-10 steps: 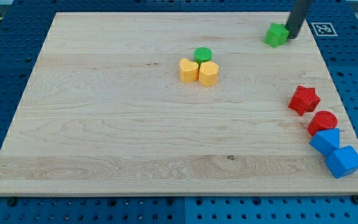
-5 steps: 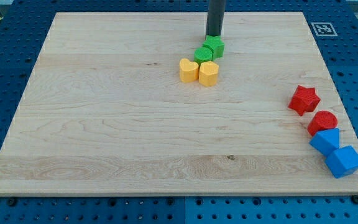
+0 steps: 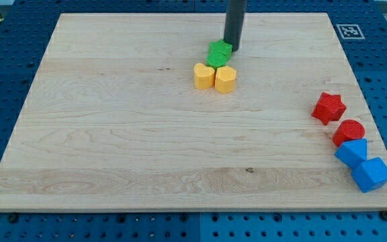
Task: Push the green star into the green circle
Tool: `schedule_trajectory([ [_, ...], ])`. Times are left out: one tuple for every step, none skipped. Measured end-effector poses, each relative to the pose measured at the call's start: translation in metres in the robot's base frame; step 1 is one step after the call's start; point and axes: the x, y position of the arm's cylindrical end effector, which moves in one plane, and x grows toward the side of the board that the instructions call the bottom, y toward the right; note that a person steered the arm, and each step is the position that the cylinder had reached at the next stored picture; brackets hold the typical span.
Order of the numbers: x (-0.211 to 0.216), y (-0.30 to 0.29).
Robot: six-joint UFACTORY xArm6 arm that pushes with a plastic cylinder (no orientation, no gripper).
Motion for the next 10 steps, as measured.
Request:
schedule_trajectory([
  [0.0,-0.015],
  [0.0,-0.046],
  [0.0,-0.066],
  [0.001,-0.074],
  [0.008,-0.077],
  [-0.016,-0.064],
  [0.0,-0.056],
  [0.018,-0.059],
  [0.019,-0.059],
  [0.026,-0.06],
])
